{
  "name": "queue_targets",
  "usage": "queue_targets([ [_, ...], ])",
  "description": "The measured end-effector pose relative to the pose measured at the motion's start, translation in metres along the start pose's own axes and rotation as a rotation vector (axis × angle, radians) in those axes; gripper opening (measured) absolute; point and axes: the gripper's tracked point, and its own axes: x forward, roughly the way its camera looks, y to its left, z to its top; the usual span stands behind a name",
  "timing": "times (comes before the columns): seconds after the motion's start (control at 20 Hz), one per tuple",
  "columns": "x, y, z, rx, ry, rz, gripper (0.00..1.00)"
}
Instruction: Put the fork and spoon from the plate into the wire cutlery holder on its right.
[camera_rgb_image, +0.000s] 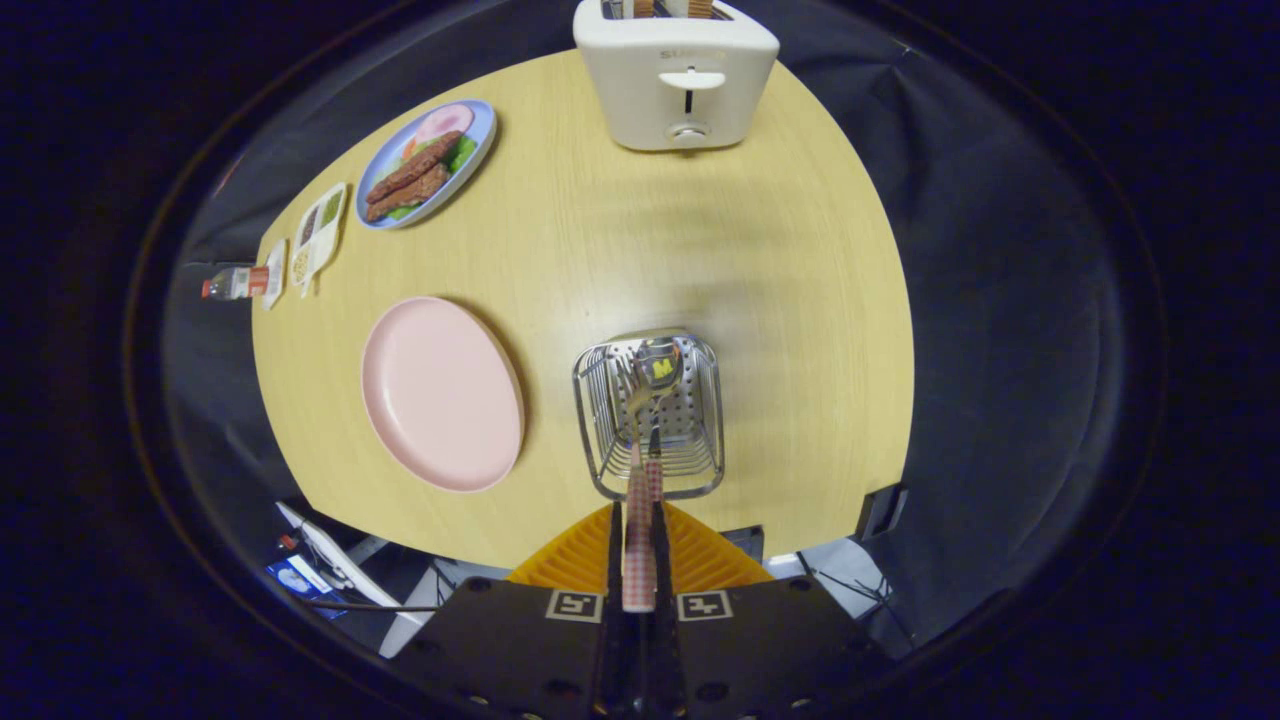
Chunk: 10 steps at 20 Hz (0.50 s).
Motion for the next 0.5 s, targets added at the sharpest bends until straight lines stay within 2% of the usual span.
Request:
queue_targets([
  [0.15,-0.006,0.004,0.010,-0.016,-0.067,0.023,0.15],
  [0.2,-0.010,0.005,0.015,-0.031,-0.104,0.033,0.25],
  [0.35,-0.032,0.015,0.033,-0.122,-0.282,0.052,0.42],
  [0.5,-0.066,0.028,0.056,-0.161,-0.519,0.072,0.62],
])
